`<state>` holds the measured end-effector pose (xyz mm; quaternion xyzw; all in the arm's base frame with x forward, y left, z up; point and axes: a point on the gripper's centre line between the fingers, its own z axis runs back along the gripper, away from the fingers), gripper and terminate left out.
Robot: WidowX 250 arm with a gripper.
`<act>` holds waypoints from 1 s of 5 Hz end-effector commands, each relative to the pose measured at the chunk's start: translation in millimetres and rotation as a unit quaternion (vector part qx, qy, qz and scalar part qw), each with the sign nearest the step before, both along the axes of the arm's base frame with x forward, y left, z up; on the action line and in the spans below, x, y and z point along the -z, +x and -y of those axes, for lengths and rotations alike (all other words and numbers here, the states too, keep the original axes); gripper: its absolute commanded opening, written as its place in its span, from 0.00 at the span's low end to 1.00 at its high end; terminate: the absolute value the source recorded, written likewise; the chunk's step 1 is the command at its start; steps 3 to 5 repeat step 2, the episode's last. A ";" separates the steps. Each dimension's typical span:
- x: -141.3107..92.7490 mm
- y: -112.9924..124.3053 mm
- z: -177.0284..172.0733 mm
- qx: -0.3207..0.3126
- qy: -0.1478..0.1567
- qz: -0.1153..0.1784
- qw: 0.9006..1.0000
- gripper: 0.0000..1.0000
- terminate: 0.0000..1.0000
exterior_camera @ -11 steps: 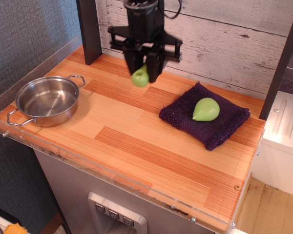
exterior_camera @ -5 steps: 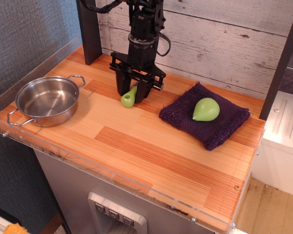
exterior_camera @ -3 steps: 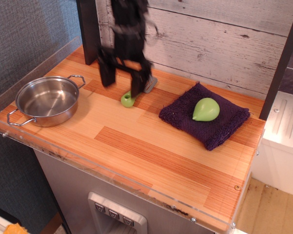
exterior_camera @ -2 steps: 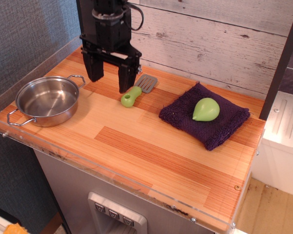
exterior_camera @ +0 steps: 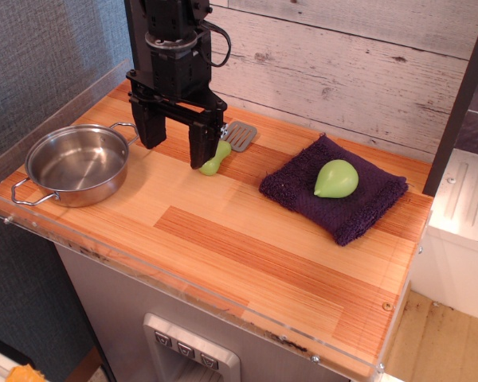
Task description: Put the green spatula on the left side of the cloth
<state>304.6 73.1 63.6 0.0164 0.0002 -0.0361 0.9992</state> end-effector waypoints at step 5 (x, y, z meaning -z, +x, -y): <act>-18.9 1.4 -3.5 0.009 0.017 0.024 1.000 1.00 1.00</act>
